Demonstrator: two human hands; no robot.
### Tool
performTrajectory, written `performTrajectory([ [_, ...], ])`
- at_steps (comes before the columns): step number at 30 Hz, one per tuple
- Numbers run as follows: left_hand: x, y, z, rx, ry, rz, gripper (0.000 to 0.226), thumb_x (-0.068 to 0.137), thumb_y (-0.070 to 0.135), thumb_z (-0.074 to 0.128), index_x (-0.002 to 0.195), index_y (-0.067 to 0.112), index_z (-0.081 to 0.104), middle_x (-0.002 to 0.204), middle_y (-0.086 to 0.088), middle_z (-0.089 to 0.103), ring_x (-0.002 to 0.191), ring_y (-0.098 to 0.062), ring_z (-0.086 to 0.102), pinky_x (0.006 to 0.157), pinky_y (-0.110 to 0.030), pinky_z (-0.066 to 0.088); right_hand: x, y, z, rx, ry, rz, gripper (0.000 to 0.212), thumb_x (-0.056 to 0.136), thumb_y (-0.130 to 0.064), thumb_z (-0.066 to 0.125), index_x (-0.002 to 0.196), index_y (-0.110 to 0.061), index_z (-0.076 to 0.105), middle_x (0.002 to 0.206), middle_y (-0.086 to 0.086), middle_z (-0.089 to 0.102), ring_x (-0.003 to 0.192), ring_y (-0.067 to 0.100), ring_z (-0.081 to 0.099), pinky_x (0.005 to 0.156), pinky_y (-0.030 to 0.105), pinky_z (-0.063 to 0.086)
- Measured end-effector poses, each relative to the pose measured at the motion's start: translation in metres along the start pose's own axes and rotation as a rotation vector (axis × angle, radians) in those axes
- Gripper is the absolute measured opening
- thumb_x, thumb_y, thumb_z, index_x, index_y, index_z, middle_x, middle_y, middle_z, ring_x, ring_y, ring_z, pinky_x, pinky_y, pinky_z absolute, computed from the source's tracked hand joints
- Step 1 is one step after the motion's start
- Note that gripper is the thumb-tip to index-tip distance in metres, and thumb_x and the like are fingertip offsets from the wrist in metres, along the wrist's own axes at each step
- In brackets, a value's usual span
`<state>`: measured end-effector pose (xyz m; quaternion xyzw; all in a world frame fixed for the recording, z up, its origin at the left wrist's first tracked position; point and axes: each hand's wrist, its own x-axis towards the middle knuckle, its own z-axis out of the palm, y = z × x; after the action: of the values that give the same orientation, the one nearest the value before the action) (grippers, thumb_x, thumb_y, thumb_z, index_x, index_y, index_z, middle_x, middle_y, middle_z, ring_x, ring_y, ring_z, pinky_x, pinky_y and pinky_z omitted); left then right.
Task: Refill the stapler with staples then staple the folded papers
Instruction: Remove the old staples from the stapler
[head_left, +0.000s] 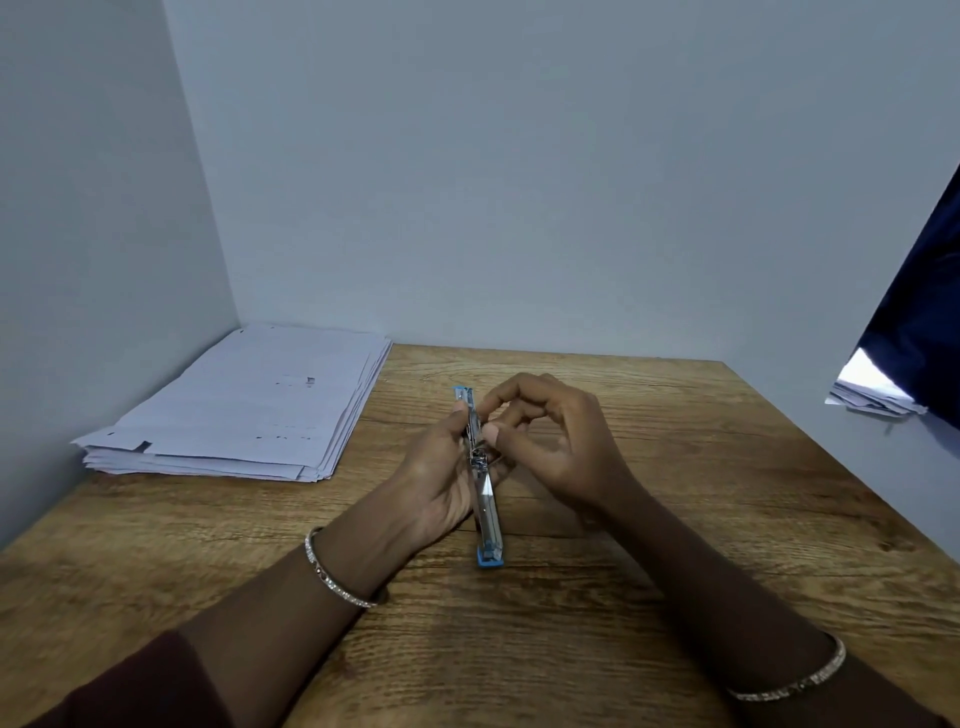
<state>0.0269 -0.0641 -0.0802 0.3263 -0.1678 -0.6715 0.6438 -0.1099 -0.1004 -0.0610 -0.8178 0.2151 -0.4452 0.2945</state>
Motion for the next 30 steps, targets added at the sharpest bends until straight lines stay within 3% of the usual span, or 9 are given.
performTrajectory([
  [2,0.0010,-0.0019,-0.0001,0.088,-0.007,-0.003,0.051,0.108,0.038,0.032,0.115,0.000,0.066,0.101,-0.015,0.077,0.086,-0.021,0.075,0.075,-0.035,0.062,0.0015,0.0018,-0.0005,-0.082,0.108,0.013,0.003,0.087,-0.015,0.073,0.085,-0.013,0.075,0.075,0.000,0.072,0.076,0.016,0.063,0.072,0.037,0.052],
  [4,0.0016,-0.0055,0.0010,0.150,-0.008,-0.007,0.049,0.107,0.038,0.035,0.106,0.003,0.068,0.085,-0.011,0.076,0.074,-0.019,0.074,0.065,-0.033,0.063,0.0044,0.0044,-0.0016,-0.154,0.178,0.034,0.005,0.089,-0.013,0.072,0.085,-0.012,0.075,0.081,-0.003,0.072,0.082,0.019,0.063,0.075,0.039,0.052],
  [8,-0.0004,-0.0084,0.0034,0.216,-0.057,0.030,0.045,0.107,0.036,0.037,0.093,0.007,0.068,0.071,-0.007,0.074,0.061,-0.017,0.073,0.058,-0.030,0.062,0.0066,0.0083,-0.0054,-0.228,0.145,0.053,0.005,0.087,-0.014,0.074,0.091,-0.014,0.077,0.087,-0.006,0.072,0.086,0.016,0.064,0.077,0.040,0.053],
  [13,-0.0049,-0.0070,0.0062,0.353,-0.108,0.117,0.048,0.109,0.034,0.032,0.111,0.002,0.067,0.068,-0.009,0.073,0.052,-0.016,0.067,0.056,-0.030,0.060,0.0077,0.0085,-0.0052,-0.155,0.112,0.147,0.011,0.085,-0.019,0.077,0.096,-0.019,0.080,0.085,-0.006,0.077,0.083,0.015,0.070,0.076,0.039,0.059],
  [17,-0.0050,-0.0070,0.0068,0.433,-0.077,0.194,0.051,0.110,0.034,0.028,0.128,-0.005,0.055,0.060,-0.015,0.063,0.044,-0.019,0.056,0.048,-0.027,0.053,0.0083,0.0084,-0.0068,-0.134,0.100,0.141,0.013,0.081,-0.018,0.082,0.094,-0.018,0.081,0.084,-0.004,0.077,0.077,0.018,0.070,0.070,0.030,0.057],
  [20,-0.0047,-0.0053,0.0053,0.423,-0.067,0.225,0.048,0.109,0.035,0.031,0.125,-0.006,0.051,0.066,-0.016,0.066,0.047,-0.021,0.058,0.043,-0.027,0.051,0.0084,0.0071,-0.0059,-0.113,0.097,0.121,0.013,0.077,-0.013,0.085,0.089,-0.012,0.082,0.081,0.002,0.075,0.070,0.019,0.070,0.063,0.019,0.050],
  [23,-0.0034,-0.0037,0.0028,0.411,-0.073,0.249,0.037,0.109,0.034,0.033,0.115,0.003,0.052,0.080,-0.020,0.069,0.052,-0.027,0.055,0.044,-0.027,0.051,0.0082,0.0053,-0.0039,-0.079,0.100,0.128,0.013,0.076,-0.010,0.086,0.088,-0.009,0.081,0.079,0.006,0.074,0.057,0.010,0.067,0.056,0.010,0.046],
  [25,-0.0021,-0.0037,0.0009,0.424,-0.078,0.257,0.036,0.109,0.034,0.033,0.112,0.005,0.053,0.089,-0.024,0.070,0.053,-0.028,0.056,0.044,-0.028,0.051,0.0080,0.0051,-0.0029,-0.052,0.103,0.168,0.012,0.076,-0.010,0.086,0.086,-0.010,0.080,0.077,0.007,0.074,0.051,0.010,0.065,0.054,0.012,0.047],
  [30,-0.0029,-0.0021,-0.0028,0.516,-0.128,0.303,0.036,0.109,0.038,0.031,0.106,0.011,0.054,0.083,-0.024,0.069,0.047,-0.024,0.058,0.044,-0.030,0.050,0.0055,0.0034,0.0004,0.101,0.122,0.279,0.014,0.076,-0.008,0.085,0.084,-0.009,0.073,0.066,0.011,0.073,0.044,0.014,0.064,0.052,0.024,0.054],
])
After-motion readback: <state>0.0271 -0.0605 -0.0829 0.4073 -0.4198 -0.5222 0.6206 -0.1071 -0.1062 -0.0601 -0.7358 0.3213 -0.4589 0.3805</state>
